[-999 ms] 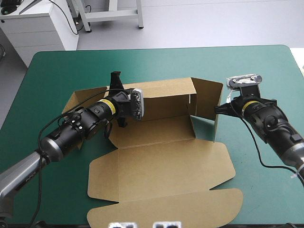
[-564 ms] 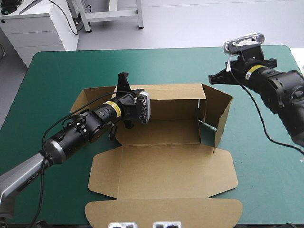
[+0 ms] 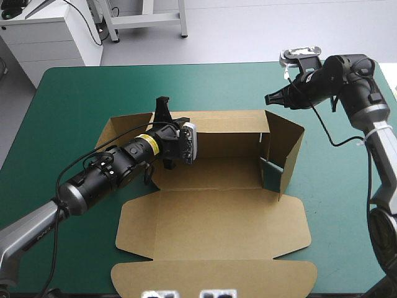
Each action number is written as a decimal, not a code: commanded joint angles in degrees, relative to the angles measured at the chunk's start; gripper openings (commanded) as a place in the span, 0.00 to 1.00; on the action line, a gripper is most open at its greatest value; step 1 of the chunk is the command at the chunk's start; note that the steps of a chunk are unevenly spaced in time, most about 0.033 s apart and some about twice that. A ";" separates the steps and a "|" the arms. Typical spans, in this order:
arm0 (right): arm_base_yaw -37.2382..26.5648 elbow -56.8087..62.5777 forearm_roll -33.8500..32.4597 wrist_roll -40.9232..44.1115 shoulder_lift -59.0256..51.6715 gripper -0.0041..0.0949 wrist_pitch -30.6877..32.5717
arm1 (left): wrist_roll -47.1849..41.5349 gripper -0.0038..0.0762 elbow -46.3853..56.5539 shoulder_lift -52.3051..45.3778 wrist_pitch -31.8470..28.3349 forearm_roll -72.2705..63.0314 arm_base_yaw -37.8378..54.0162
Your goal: Fold the box
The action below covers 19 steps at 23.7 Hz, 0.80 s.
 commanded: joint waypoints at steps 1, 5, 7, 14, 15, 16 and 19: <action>-0.92 -1.95 1.81 -0.32 -0.46 0.02 1.50 | -0.71 0.04 -1.19 -1.73 -2.49 -0.96 -0.52; -1.00 -1.47 3.58 -2.96 0.27 0.02 3.57 | -0.71 0.04 -1.19 -1.73 -2.37 -0.96 -0.52; -1.00 -1.00 3.58 -4.11 0.27 0.02 5.93 | -0.71 0.04 -1.19 -1.73 -2.37 -0.96 -0.33; -1.00 10.05 10.92 -8.98 -4.09 0.02 0.78 | -1.04 0.04 -1.19 -1.73 -1.46 -1.22 1.58; -1.00 12.31 12.55 -10.69 -5.20 0.02 -1.02 | -1.04 0.04 -1.19 -1.73 -1.46 -1.22 1.68; -1.00 14.31 14.45 -13.19 -6.45 0.02 -2.70 | -1.04 0.04 -1.19 -1.73 -1.46 -1.22 1.66; -1.00 21.91 18.81 -19.61 -10.81 0.02 -10.16 | -1.04 0.04 -1.19 -1.73 -0.87 -1.22 1.66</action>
